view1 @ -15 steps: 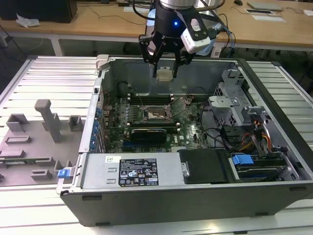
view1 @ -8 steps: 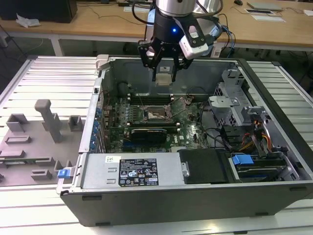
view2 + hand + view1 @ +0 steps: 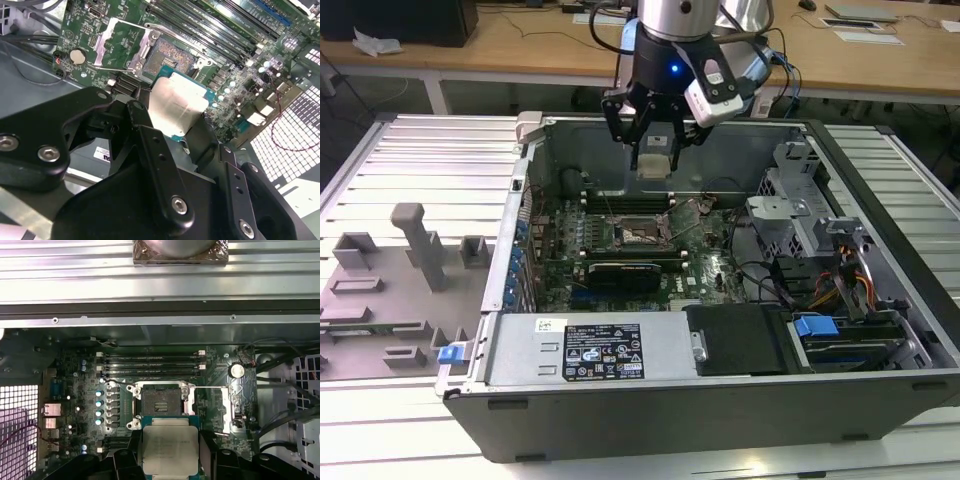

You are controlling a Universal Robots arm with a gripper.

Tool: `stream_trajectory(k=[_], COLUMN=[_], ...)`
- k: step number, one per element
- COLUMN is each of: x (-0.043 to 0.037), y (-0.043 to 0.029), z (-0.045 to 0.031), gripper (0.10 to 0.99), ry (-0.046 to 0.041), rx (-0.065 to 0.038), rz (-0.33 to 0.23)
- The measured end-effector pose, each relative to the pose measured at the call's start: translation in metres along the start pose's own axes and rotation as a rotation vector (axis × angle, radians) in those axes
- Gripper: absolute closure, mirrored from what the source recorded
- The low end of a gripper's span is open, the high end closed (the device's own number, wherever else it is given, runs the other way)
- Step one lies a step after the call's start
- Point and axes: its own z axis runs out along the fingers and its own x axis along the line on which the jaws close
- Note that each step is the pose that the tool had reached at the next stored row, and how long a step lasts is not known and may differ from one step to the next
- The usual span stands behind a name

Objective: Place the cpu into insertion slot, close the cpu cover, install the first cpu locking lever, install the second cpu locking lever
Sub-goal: 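Place the cpu into insertion slot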

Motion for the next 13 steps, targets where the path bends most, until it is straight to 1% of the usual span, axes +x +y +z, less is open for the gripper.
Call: stream_trajectory(k=[9, 13], x=[0.001, 0.001], y=[-0.0007, -0.001], z=[0.0078, 0.0111], gripper=[0.545, 0.545], ry=[0.0, -0.0009], rx=[0.0, 0.003], rz=[0.0, 0.009])
